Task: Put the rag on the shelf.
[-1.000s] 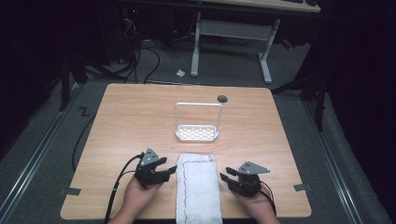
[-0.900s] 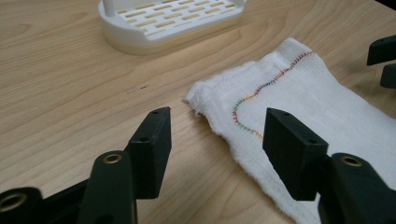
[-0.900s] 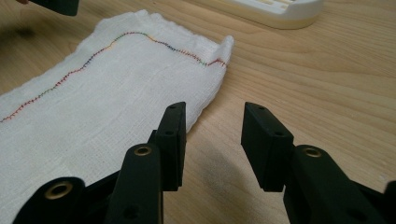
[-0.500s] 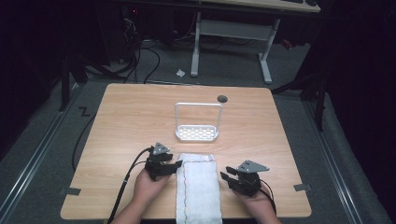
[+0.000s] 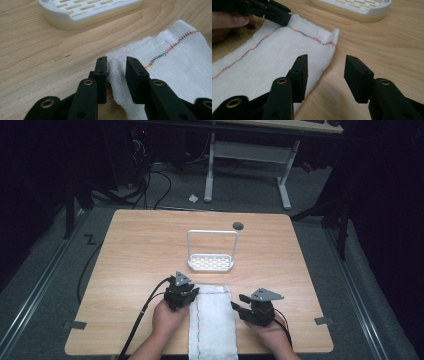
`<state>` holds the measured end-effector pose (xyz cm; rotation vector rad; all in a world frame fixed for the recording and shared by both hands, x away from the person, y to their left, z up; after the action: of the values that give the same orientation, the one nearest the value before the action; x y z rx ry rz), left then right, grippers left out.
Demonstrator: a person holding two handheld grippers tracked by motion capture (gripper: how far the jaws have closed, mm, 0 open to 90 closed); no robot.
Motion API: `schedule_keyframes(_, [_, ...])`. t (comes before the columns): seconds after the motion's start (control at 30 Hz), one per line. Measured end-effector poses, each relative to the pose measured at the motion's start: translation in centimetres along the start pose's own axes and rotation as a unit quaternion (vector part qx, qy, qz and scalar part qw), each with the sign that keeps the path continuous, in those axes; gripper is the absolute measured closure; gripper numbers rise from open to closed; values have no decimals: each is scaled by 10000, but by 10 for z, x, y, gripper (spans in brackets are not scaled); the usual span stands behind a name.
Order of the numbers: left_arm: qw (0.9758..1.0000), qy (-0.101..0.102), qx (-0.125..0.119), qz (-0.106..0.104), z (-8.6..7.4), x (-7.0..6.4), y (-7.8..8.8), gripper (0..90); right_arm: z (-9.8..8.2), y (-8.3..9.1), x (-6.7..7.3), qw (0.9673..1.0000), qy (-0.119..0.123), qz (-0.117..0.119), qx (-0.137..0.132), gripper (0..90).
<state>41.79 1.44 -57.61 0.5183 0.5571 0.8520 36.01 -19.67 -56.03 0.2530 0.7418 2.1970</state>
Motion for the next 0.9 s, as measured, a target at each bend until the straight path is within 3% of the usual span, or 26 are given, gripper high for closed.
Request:
schedule_keyframes(0.13, [9997, 114, 49, -198, 0, 2, 0, 802, 20, -27, -8, 9996, -125, 18, 259, 485])
schedule_keyframes(0.27, [9994, 186, 55, -287, 0, 3, 0, 815, 21, -47, -16, 9981, -354, -1, 513, 478])
schedule_keyframes(0.4, [9993, 210, 75, -313, 0, 3, 0, 816, 18, -52, -14, 9982, -282, -41, 533, 514])
schedule_keyframes(0.47, [9992, 238, 66, -326, 0, 4, 0, 816, 17, -52, -12, 9987, -244, -57, 444, 625])
schedule_keyframes(0.57, [9992, 230, 63, -323, 0, 4, 1, 816, 17, -52, -9, 9989, -214, -30, 423, 694])
schedule_keyframes(0.77, [9988, 269, 95, -399, 0, 5, 1, 816, 17, -54, -10, 9983, -418, 119, 378, 803])
schedule_keyframes(0.9, [9987, 271, 101, -410, 0, 5, 1, 817, 18, -55, -9, 9983, -405, 166, 375, 840])
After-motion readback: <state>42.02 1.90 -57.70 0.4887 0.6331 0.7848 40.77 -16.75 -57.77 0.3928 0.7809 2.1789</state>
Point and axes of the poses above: each handheld gripper's, and its own axes: y roughly backward along the jaws, z roughly out of its top, x roughly to its left, the point moved 6 cm from there along -y, roughly forward along the jaws, and after that the axes turned 10 degrees about y, right-handed, at the moved point
